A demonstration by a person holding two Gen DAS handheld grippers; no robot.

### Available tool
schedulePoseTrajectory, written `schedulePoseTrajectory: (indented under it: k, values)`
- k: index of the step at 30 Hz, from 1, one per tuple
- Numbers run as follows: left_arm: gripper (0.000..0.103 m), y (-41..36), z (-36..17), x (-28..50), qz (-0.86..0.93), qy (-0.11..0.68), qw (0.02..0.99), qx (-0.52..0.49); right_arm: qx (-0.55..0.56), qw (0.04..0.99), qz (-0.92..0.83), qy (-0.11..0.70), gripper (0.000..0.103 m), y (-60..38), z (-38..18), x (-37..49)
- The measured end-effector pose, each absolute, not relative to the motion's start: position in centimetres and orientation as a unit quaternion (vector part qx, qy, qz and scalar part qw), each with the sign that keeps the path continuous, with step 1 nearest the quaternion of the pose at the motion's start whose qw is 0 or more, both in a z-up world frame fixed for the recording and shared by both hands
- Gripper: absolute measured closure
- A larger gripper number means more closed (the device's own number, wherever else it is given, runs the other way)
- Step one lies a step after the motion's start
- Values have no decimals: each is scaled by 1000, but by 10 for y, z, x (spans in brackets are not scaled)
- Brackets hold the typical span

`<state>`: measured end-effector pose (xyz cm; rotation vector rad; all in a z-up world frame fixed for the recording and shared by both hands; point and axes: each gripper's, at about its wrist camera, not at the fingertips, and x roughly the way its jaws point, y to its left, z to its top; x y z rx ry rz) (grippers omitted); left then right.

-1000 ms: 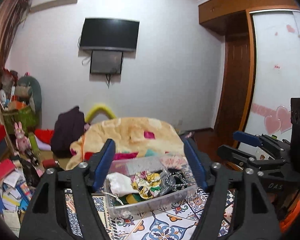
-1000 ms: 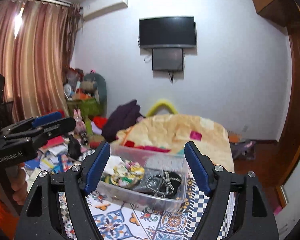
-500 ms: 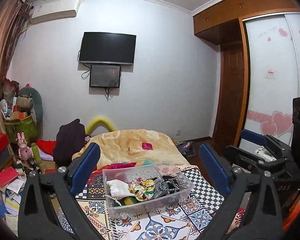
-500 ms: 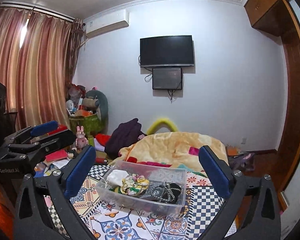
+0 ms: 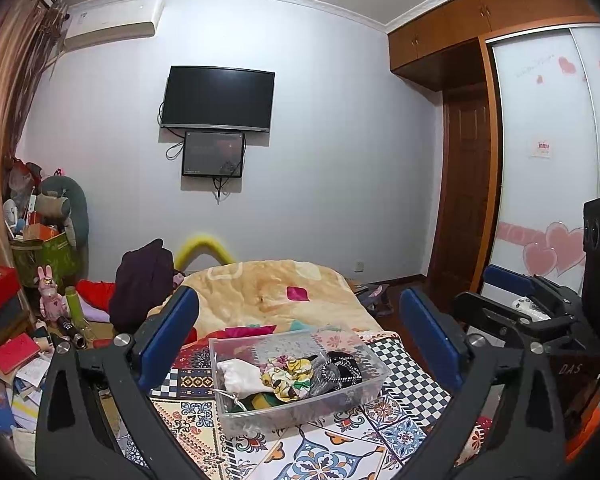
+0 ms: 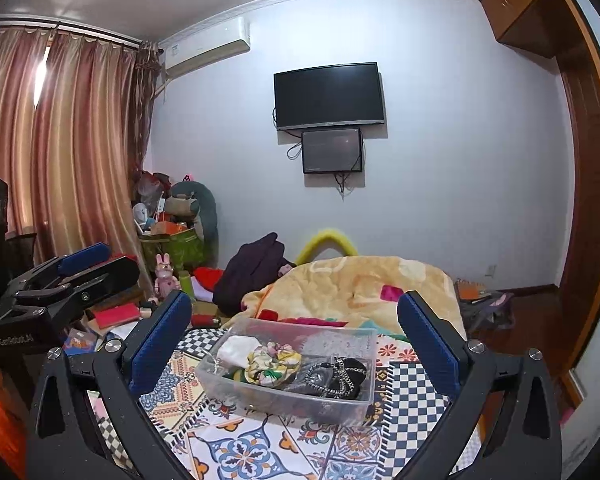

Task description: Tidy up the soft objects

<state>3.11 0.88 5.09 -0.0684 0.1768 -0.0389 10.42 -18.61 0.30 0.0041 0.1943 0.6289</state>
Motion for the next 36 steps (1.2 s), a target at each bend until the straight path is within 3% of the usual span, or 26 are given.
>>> schedulePoseTrajectory:
  k: [36]
  values:
    - [0, 2, 50, 31, -30, 93, 995, -27, 1, 947, 306, 95, 0, -189, 8, 102]
